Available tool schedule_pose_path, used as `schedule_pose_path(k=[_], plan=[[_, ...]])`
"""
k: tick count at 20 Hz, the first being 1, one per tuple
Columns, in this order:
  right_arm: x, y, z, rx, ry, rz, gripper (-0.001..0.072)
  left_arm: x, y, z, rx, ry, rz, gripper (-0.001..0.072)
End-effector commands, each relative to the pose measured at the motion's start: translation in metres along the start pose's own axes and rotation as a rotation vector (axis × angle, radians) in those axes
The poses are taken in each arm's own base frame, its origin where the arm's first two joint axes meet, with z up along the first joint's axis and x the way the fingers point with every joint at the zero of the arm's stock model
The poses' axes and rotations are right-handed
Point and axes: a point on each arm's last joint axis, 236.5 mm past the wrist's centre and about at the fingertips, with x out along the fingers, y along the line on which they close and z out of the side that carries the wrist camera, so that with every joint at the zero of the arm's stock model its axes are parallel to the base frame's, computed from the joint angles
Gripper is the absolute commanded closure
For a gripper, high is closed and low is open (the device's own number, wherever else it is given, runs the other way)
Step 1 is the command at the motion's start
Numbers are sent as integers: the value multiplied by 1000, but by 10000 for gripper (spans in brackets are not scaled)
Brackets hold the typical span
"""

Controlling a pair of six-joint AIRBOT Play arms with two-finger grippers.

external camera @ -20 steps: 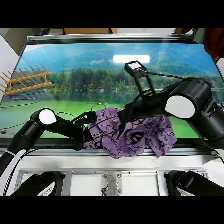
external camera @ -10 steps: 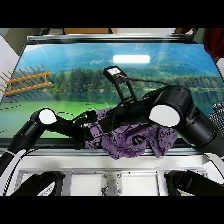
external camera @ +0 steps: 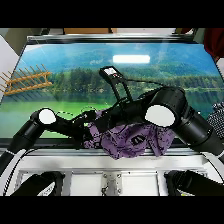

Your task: Fold the clothes and pants, and hang the long-sleeved shirts on hangers.

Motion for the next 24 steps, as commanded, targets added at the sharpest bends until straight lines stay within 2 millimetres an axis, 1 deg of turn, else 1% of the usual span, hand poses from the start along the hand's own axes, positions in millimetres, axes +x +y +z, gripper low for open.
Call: schedule_pose_path(k=[1, 3, 4, 5, 6, 8, 10, 12, 14, 17, 21, 22, 23, 24], plan=[[0, 3, 0, 4, 1, 15, 673, 0, 0, 1, 1, -3, -1, 693], [0, 3, -2, 4, 7, 13, 666, 0, -1, 1, 1, -3, -2, 693], [0, 2, -4, 4, 19, 9, 530, 0, -1, 1, 0, -3, -2, 693], [0, 1, -7, 4, 31, 4, 324, 0, -1, 1, 1, -3, -2, 693], [0, -1, -10, 3, 42, -1, 221, 0, -1, 1, 0, -3, -2, 693], [-2, -4, -14, -9, 61, -13, 221, 0, -1, 1, 1, -3, -2, 693], [-8, -14, -16, 1, 71, -36, 221, 0, -1, 1, 1, -2, -2, 693], [-18, -28, -14, 17, 59, -70, 215, 0, -1, 1, 1, -2, -2, 693], [-29, -36, -8, 36, 30, -78, 209, 0, -1, 1, 1, -2, -2, 693], [-36, -33, -9, 32, 19, -70, 209, 0, 0, 1, 1, -2, -1, 693], [-45, -32, -18, -42, 45, -73, 202, 0, 0, 1, 1, -2, -1, 693], [-47, -31, -19, -57, 44, -70, 191, 0, 0, 1, 1, -3, -1, 693], [-49, -30, -18, -72, 39, -69, 85, 0, 0, 1, 1, -2, -1, 693], [-53, -31, -17, -90, 31, -68, 5, 0, 0, 1, 1, -2, -1, 693]])
